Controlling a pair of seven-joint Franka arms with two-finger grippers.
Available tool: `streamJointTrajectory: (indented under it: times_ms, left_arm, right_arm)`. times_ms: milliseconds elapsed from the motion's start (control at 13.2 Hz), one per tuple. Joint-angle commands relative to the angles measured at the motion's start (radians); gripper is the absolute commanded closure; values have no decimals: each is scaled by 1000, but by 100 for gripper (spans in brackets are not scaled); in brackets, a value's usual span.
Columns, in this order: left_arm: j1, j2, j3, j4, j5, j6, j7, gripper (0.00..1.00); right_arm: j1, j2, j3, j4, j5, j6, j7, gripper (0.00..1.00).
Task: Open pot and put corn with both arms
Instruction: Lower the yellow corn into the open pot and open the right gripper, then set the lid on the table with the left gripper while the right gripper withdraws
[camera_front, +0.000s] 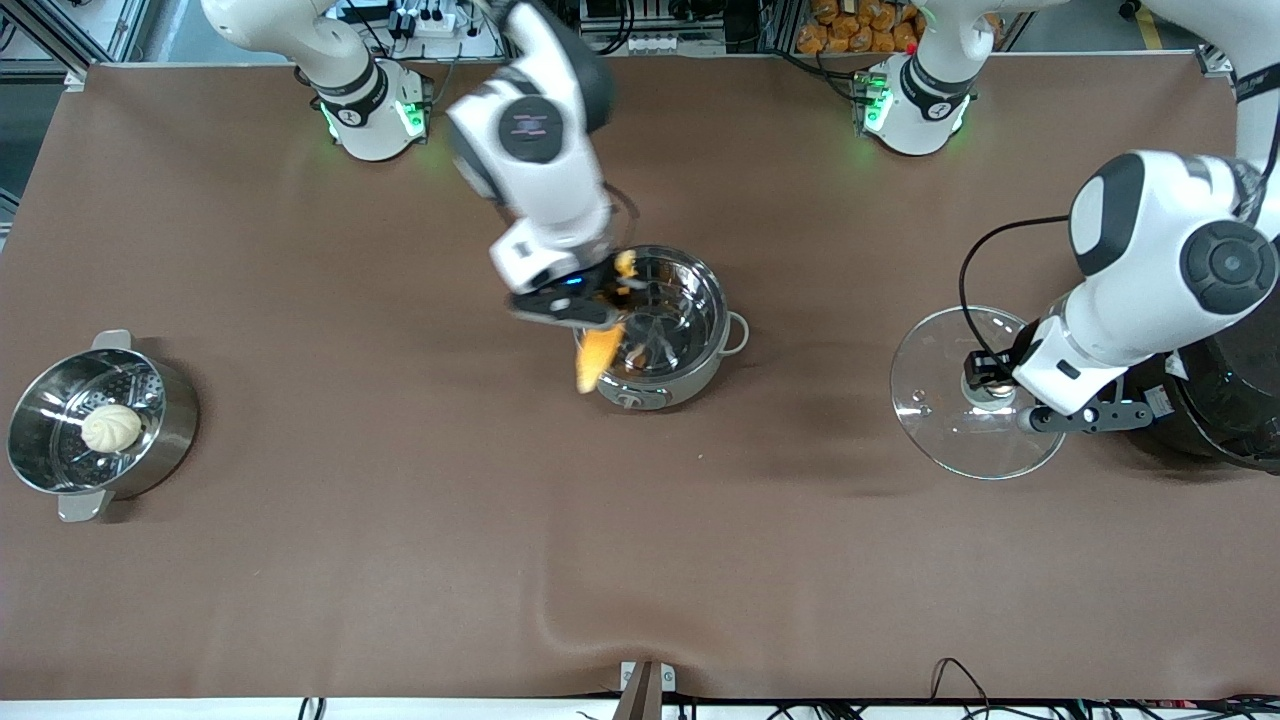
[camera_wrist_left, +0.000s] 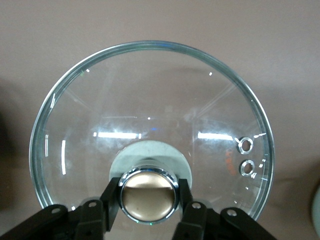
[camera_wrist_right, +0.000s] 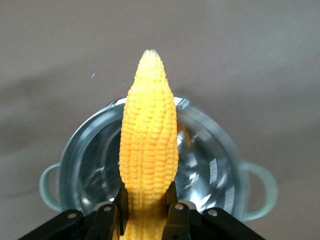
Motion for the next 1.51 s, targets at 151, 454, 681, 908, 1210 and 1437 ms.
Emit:
streamJointTrajectory:
  times_ms: [151, 454, 681, 908, 1210, 1437]
  left_arm:
    - [24, -28, -16, -197, 10, 185, 5, 100]
    - [57, -32, -14, -385, 15, 393, -9, 100]
    - [66, -77, -17, -504, 15, 487, -12, 100]
    - [67, -68, -17, -562, 15, 553, -10, 100]
    - [66, -40, -16, -575, 15, 585, -12, 66]
    - [66, -48, -17, -546, 15, 582, -20, 0]
  right_arm:
    - [64, 96, -17, 79, -46, 4, 147, 98]
    - [65, 107, -20, 62, -50, -8, 160, 29]
    - [32, 90, -23, 78, -50, -54, 144, 0]
    - [-3, 19, -26, 68, -51, -179, 80, 0]
    - [-211, -133, -68, 67, -43, -383, -292, 0]
    - [-360, -204, -69, 53, -40, -386, -458, 0]
